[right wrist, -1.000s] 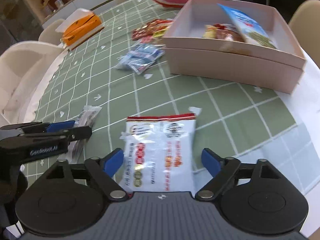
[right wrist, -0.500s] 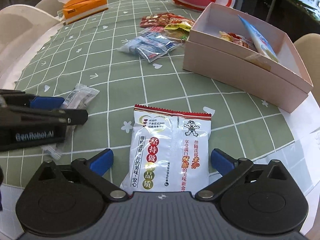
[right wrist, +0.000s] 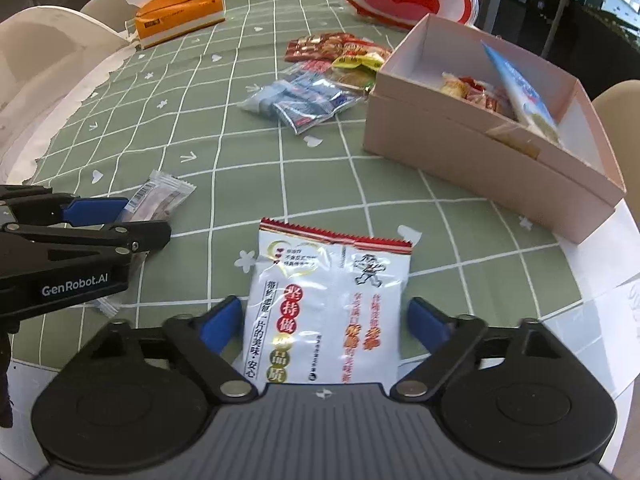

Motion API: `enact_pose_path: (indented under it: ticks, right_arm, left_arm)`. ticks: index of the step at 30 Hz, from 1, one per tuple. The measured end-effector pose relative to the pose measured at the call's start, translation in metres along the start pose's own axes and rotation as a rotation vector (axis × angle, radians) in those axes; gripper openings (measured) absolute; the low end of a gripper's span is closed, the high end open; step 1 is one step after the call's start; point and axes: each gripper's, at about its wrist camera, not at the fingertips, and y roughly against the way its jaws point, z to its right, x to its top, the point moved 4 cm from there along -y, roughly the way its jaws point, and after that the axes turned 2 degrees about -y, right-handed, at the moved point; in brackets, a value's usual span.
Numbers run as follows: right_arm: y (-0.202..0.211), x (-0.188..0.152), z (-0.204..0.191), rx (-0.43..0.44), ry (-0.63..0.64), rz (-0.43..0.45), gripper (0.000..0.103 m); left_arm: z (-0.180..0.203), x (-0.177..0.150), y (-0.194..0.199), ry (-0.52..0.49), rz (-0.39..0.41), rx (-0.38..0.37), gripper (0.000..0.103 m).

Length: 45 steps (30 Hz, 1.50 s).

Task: Organize snacks
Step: 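Lift the bar with the left tool while the right tool lifts the white bag toward the box, then lower the bar and white bag into the pink box and open both tools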

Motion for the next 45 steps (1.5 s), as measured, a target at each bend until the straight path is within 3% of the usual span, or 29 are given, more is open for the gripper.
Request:
enact_pose_path:
  ticks: [10,17,22,25,28,31,37,45]
  right_arm:
    - [0.014,-0.008,0.024,-0.005,-0.023,-0.008,0.076]
    - [0.04,-0.008,0.057,-0.018,-0.071,0.032,0.076]
    - [0.085,0.019,0.093,-0.022,-0.113,0.15,0.076]
    - [0.132,0.051,0.121,-0.049,-0.133,0.272,0.076]
    - [0.183,0.09,0.146,-0.079,-0.151,0.407,0.076]
    - [0.222,0.126,0.162,-0.089,-0.161,0.505,0.076]
    - [0.249,0.169,0.176,-0.118,-0.158,0.591,0.076]
    - [0.207,0.185,0.188,-0.096,-0.197,0.512,0.076]
  left_arm:
    - [0.022,-0.009,0.013,-0.004,-0.002,-0.065,0.044]
    - [0.055,-0.007,0.033,-0.007,-0.021,-0.198,0.044]
    - [0.077,0.036,0.064,-0.02,0.056,-0.284,0.044]
    - [0.088,0.085,0.093,-0.039,0.159,-0.338,0.044]
    - [0.103,0.135,0.121,-0.094,0.271,-0.345,0.044]
    - [0.12,0.173,0.132,-0.141,0.328,-0.339,0.044]
    - [0.144,0.207,0.118,-0.156,0.303,-0.353,0.044]
    - [0.139,0.215,0.061,-0.128,0.211,-0.384,0.044]
